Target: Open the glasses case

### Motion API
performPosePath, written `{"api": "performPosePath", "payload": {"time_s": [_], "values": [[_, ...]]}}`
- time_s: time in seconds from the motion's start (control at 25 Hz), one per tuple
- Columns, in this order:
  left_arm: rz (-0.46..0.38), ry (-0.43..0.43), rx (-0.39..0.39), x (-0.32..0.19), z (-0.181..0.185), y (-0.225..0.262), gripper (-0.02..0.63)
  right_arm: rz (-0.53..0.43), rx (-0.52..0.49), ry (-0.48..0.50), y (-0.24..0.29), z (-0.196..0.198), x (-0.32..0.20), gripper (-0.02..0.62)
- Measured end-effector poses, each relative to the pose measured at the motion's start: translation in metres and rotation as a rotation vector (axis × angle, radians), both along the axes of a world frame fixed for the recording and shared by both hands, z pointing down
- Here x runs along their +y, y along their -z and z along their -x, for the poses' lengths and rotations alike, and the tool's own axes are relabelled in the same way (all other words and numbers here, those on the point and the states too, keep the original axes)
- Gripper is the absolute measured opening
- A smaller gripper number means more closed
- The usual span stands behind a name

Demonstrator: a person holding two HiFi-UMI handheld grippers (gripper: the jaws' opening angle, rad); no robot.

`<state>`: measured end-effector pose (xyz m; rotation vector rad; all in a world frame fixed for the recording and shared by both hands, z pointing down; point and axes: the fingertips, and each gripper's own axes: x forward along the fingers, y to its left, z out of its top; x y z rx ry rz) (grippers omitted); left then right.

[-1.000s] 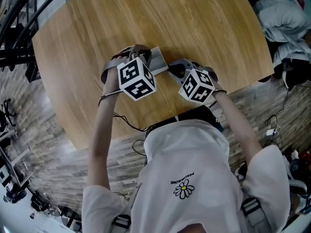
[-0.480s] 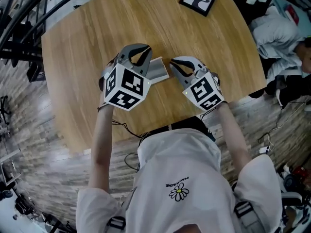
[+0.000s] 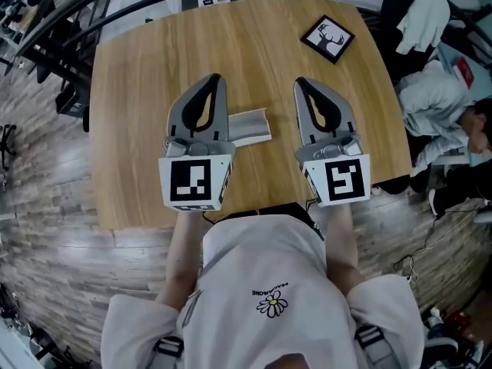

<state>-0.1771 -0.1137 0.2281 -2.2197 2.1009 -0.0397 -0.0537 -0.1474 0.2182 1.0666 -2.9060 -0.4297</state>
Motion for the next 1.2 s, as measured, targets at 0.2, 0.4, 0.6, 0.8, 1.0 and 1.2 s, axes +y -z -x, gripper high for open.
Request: {"api": "performPosePath", "payload": {"time_s": [0.2, 0.4, 0.6, 0.8, 1.0, 1.2], "values": [[0.007, 0.094, 0.066, 0.032, 0.008, -0.021, 0.018, 0.000, -0.136, 0.042, 0.020, 0.003, 0.024, 0.008], [-0.046, 0.209, 0.042, 0.057, 0.023, -0.015, 0.018, 0.025, -0.132, 0.032, 0.007, 0.002, 0.028, 0.006], [-0.074, 0.246, 0.037, 0.067, 0.032, -0.006, 0.017, 0.046, -0.115, 0.043, -0.001, 0.009, 0.031, 0.006], [-0.097, 0.263, 0.041, 0.069, 0.039, -0.001, 0.017, 0.018, -0.058, 0.075, -0.006, 0.022, 0.034, 0.006], [-0.094, 0.269, 0.014, 0.066, 0.041, -0.001, 0.017, 0.032, -0.057, 0.087, -0.009, 0.029, 0.037, 0.006], [-0.093, 0.269, 0.015, 0.060, 0.042, -0.002, 0.017, 0.042, -0.055, 0.083, -0.010, 0.031, 0.033, 0.006]]}}
